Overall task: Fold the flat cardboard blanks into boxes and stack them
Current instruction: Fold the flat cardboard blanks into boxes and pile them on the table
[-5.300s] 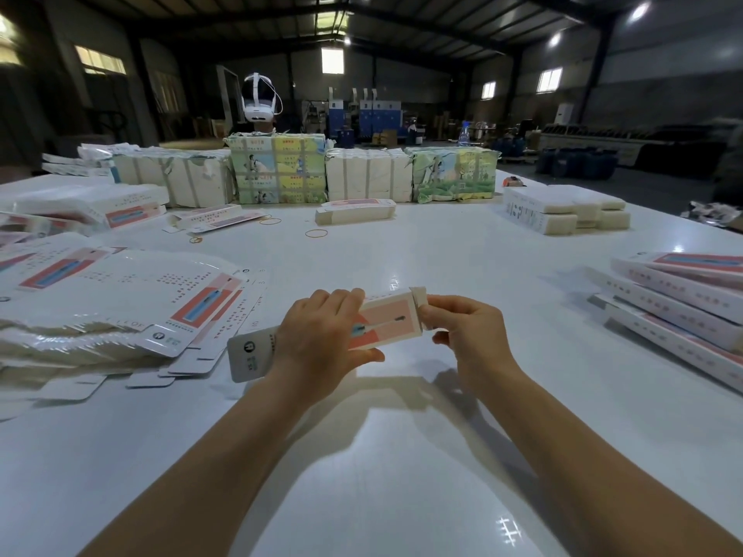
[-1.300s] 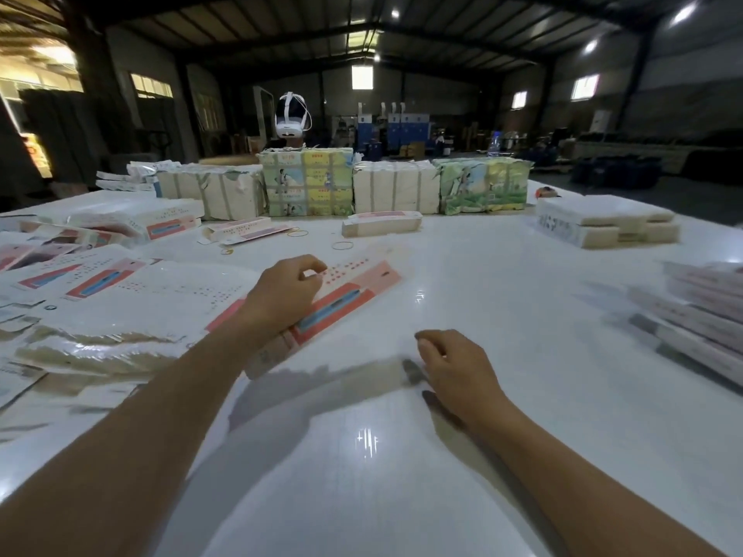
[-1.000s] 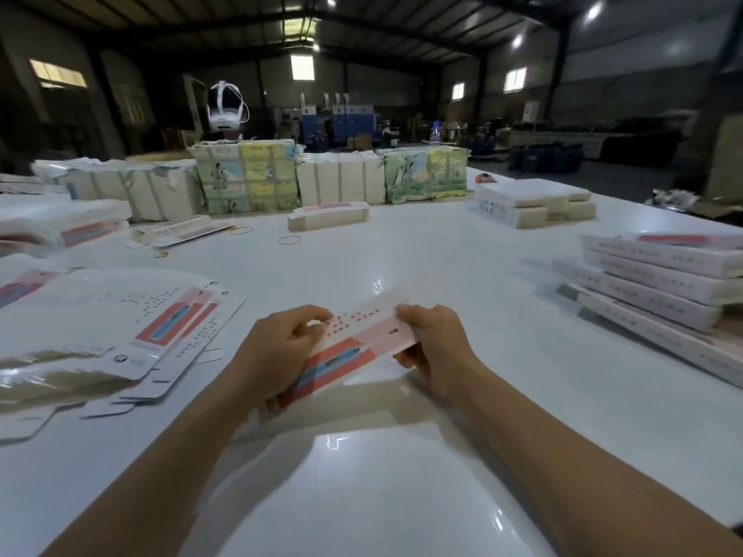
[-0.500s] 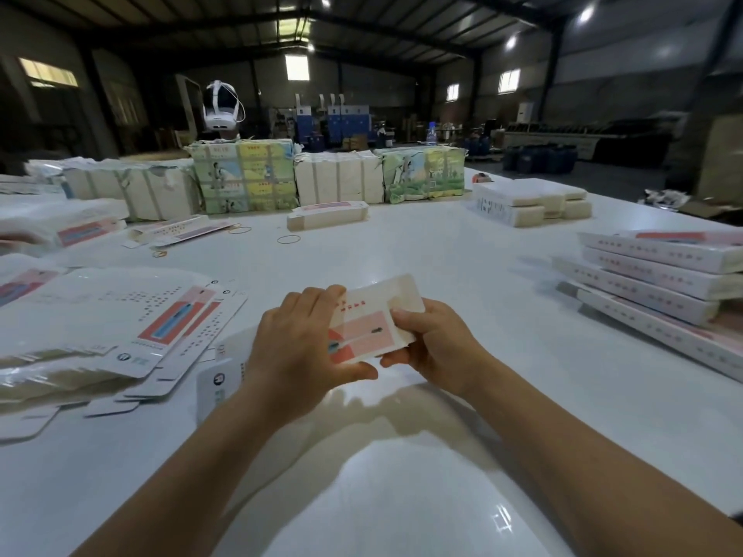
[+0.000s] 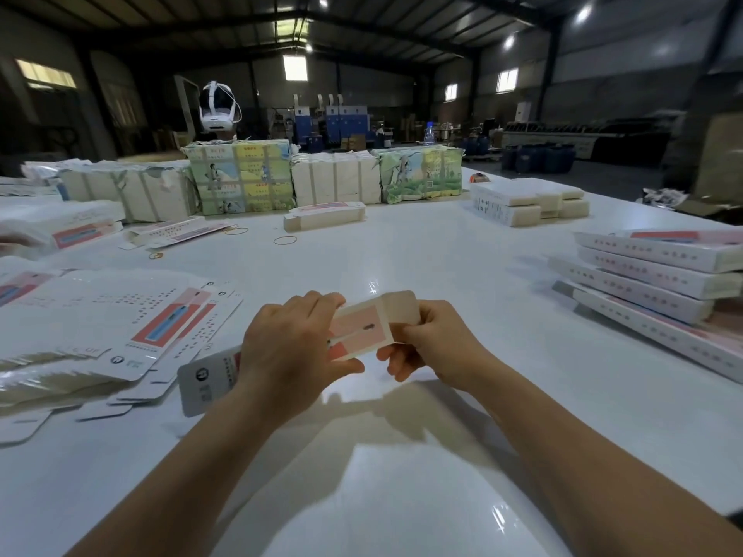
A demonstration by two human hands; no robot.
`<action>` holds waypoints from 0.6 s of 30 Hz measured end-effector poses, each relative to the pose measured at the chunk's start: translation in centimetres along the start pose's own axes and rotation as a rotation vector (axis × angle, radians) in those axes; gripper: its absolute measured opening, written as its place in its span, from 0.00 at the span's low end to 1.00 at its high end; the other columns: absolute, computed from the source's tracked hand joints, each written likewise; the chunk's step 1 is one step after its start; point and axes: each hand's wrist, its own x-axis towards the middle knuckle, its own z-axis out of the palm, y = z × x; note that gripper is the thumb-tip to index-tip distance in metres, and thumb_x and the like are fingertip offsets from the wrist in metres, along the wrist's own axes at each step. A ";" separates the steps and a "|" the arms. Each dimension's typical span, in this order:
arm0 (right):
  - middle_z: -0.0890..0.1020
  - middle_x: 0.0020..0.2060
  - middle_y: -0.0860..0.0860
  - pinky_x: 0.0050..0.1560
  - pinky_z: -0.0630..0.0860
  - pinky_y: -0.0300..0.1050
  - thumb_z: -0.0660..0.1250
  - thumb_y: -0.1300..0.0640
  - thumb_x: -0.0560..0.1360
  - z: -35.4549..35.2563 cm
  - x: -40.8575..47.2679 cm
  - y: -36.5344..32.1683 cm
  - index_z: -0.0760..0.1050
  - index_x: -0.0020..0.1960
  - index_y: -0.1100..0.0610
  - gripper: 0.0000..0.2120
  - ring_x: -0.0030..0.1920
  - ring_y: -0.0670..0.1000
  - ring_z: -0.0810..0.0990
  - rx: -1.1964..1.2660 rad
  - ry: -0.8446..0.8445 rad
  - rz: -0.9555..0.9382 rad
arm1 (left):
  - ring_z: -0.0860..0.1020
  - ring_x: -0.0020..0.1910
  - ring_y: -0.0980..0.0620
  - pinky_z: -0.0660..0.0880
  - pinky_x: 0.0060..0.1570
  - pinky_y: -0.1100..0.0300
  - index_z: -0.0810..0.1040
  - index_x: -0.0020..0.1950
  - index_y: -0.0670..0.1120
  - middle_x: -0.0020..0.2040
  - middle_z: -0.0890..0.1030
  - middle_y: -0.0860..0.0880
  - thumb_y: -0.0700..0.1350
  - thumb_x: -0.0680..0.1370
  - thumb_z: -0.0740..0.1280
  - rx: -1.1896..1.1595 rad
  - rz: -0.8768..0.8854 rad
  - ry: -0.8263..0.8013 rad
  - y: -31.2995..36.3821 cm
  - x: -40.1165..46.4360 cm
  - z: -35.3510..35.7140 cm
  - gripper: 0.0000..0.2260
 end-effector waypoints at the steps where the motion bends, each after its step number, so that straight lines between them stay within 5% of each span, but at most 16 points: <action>1: 0.81 0.28 0.56 0.26 0.76 0.41 0.58 0.71 0.75 0.0 0.0 0.0 0.79 0.46 0.62 0.12 0.24 0.52 0.78 0.020 -0.005 0.009 | 0.79 0.33 0.43 0.74 0.34 0.52 0.79 0.52 0.41 0.40 0.81 0.46 0.58 0.54 0.81 -0.003 0.001 -0.001 -0.1 0.0 0.0 0.34; 9: 0.80 0.32 0.62 0.22 0.72 0.40 0.59 0.70 0.75 -0.5 0.2 -0.2 0.78 0.50 0.68 0.10 0.21 0.49 0.72 0.069 0.107 0.045 | 0.74 0.52 0.52 0.72 0.52 0.56 0.64 0.72 0.49 0.61 0.75 0.50 0.68 0.65 0.69 -0.133 -0.074 -0.196 -1.5 -0.9 1.1 0.42; 14: 0.80 0.28 0.55 0.24 0.73 0.41 0.61 0.60 0.79 0.2 0.1 -0.4 0.76 0.53 0.62 0.08 0.23 0.51 0.74 0.233 0.268 -0.033 | 0.76 0.45 0.54 0.78 0.44 0.56 0.70 0.63 0.53 0.54 0.77 0.54 0.65 0.66 0.71 -0.301 -0.227 -0.129 -2.1 -0.6 1.0 0.30; 18: 0.79 0.31 0.47 0.31 0.76 0.43 0.65 0.61 0.77 1.2 -0.6 0.2 0.76 0.44 0.50 0.06 0.31 0.49 0.78 -0.107 0.603 -0.354 | 0.77 0.44 0.52 0.77 0.42 0.56 0.70 0.60 0.53 0.53 0.78 0.54 0.67 0.65 0.68 -0.293 -0.321 -0.120 -2.9 -0.5 0.8 0.29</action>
